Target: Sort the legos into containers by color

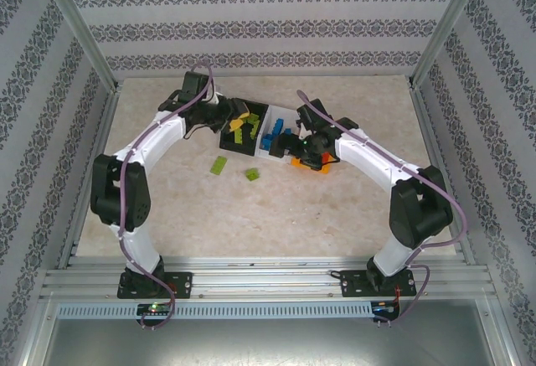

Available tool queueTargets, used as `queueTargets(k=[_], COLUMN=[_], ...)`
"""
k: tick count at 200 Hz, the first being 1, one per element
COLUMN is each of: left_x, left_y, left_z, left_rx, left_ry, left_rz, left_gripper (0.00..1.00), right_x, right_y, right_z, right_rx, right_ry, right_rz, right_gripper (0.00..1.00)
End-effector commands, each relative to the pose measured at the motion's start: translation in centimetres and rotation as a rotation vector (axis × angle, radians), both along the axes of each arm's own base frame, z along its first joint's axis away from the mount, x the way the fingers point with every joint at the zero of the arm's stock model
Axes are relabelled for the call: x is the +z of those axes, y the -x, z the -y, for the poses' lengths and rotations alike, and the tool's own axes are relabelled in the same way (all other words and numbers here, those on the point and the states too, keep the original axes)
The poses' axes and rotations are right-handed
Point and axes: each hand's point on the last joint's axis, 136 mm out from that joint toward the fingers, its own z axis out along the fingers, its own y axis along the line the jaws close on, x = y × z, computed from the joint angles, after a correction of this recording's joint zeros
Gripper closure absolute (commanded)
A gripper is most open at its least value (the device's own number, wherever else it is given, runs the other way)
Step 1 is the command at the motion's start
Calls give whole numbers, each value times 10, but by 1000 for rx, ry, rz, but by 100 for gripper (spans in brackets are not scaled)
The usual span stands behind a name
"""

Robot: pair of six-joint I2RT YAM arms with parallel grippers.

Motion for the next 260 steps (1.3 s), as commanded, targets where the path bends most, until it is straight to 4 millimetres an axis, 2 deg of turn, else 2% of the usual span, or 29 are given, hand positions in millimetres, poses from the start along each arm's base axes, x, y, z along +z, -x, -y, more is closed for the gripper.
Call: queueTargets(k=[1, 16, 37, 59, 86, 112, 134, 161, 186, 221, 260], left_x=[15, 8, -5, -16, -32, -49, -64, -63, -63, -62, -65], left_y=[-21, -27, -17, 9, 46, 81, 102, 121, 137, 155, 166], left_z=[-11, -19, -26, -47, -75, -96, -111, -124, -130, -130, -126], left_rx=[23, -7, -68, -76, -81, -71, -39, 12, 4, -15, -41], left_ry=[8, -70, -179, -274, -375, -406, -387, -380, -392, -396, -376], left_rz=[34, 43, 38, 18, -10, -58, -109, -100, -101, -104, -115], left_gripper=[61, 61, 60, 54, 48, 44, 42, 41, 40, 39, 37], right_x=[36, 45, 39, 25, 3, -21, -41, -65, -81, -102, -115], right_y=[11, 17, 33, 46, 45, 49, 56, 55, 50, 41, 28], right_z=[6, 2, -11, -35, -67, -83, -103, -103, -109, -116, -119], right_rx=[-51, -53, 15, 128, 312, 460, 580, 647, 668, 673, 679], right_ry=[17, 19, 72, 142, 207, 289, 326, 449, 485, 538, 610], right_rz=[71, 117, 87, 24, -4, -31, -1, 7, 14, -3, 0], right_gripper=[2, 2, 2, 4, 10, 12, 12, 12, 13, 21, 30])
